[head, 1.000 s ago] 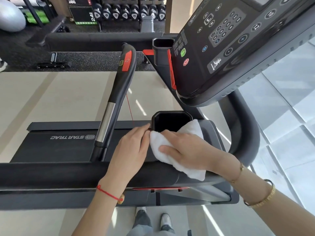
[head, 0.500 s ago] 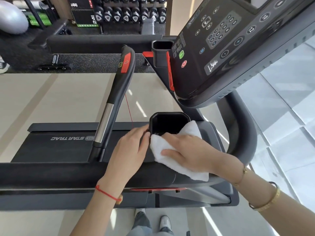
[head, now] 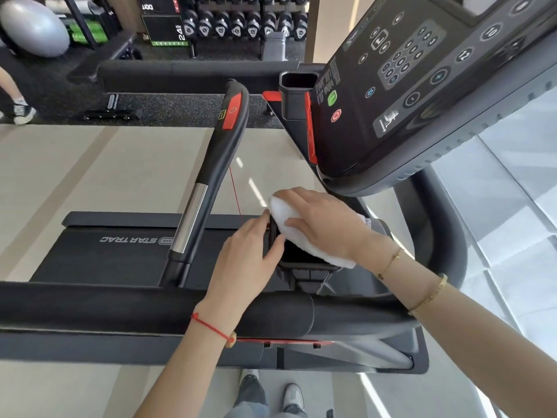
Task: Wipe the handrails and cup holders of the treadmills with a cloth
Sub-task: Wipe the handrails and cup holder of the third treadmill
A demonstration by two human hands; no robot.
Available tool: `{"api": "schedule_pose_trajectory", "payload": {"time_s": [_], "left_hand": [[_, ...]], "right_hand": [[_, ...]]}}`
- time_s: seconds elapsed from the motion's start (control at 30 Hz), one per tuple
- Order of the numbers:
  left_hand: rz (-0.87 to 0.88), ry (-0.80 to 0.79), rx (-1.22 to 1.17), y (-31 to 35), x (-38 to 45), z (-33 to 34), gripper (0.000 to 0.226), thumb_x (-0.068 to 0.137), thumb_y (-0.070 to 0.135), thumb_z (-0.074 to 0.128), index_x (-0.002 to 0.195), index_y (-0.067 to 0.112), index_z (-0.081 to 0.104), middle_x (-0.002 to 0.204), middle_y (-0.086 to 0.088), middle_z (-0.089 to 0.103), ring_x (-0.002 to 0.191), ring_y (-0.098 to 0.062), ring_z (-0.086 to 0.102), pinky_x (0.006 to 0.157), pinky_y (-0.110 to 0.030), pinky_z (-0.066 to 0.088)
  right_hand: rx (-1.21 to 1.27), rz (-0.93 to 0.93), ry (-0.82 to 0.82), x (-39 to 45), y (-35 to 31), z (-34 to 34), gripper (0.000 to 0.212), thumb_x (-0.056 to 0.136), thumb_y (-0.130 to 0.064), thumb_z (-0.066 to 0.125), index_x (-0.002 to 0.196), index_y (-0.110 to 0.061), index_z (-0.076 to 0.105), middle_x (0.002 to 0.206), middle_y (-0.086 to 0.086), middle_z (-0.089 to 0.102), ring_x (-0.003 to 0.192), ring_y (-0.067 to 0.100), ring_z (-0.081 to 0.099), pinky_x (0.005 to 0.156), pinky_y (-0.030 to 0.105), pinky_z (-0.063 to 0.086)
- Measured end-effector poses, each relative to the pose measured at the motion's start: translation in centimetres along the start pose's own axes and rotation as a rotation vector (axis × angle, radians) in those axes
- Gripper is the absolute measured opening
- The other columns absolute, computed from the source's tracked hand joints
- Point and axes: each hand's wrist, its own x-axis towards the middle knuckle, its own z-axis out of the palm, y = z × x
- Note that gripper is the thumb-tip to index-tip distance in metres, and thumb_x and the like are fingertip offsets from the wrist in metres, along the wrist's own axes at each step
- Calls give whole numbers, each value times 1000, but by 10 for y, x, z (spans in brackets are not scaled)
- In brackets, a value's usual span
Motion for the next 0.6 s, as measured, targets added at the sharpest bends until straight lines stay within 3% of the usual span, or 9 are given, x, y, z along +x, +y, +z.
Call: {"api": "schedule_pose_trajectory", "payload": {"time_s": [0.1, 0.23, 0.33, 0.43, 0.6], "left_hand": [[-11, -9, -3, -2, 1, 0, 53, 98, 43, 49, 147, 24, 40, 127, 5, 58, 115, -15, 56, 87, -24, 44], [-13, -16, -12, -2, 1, 0, 56, 98, 43, 47, 149, 24, 38, 133, 6, 56, 120, -15, 54, 97, -32, 48], [-5, -16, -10, -1, 1, 0, 56, 98, 43, 46, 150, 23, 37, 130, 6, 56, 117, -16, 56, 94, -32, 49], [2, -17, -5, -2, 1, 1, 54, 98, 43, 46, 147, 22, 40, 120, 6, 58, 108, -16, 58, 84, -27, 49], [27, -4, -16, -3, 1, 2, 53, 99, 41, 47, 148, 24, 39, 126, 6, 58, 114, -12, 56, 87, -19, 43]], "right_hand": [[9, 20, -42, -1, 12, 1, 47, 99, -29, 46, 144, -25, 35, 131, -1, 53, 109, 24, 54, 90, 34, 40], [227, 175, -90, -19, 38, -3, 50, 99, -29, 49, 146, -30, 32, 139, -3, 46, 120, 25, 49, 93, 33, 36], [105, 91, -135, -5, 29, -1, 48, 99, -28, 47, 145, -25, 31, 132, 1, 49, 115, 26, 51, 92, 35, 41], [3, 15, -156, 17, 14, 4, 45, 99, -29, 45, 143, -28, 32, 126, -2, 51, 106, 24, 55, 81, 37, 45], [100, 213, -91, -10, 18, 2, 51, 99, -32, 47, 147, -30, 29, 128, 3, 51, 107, 30, 55, 84, 37, 43]]}}
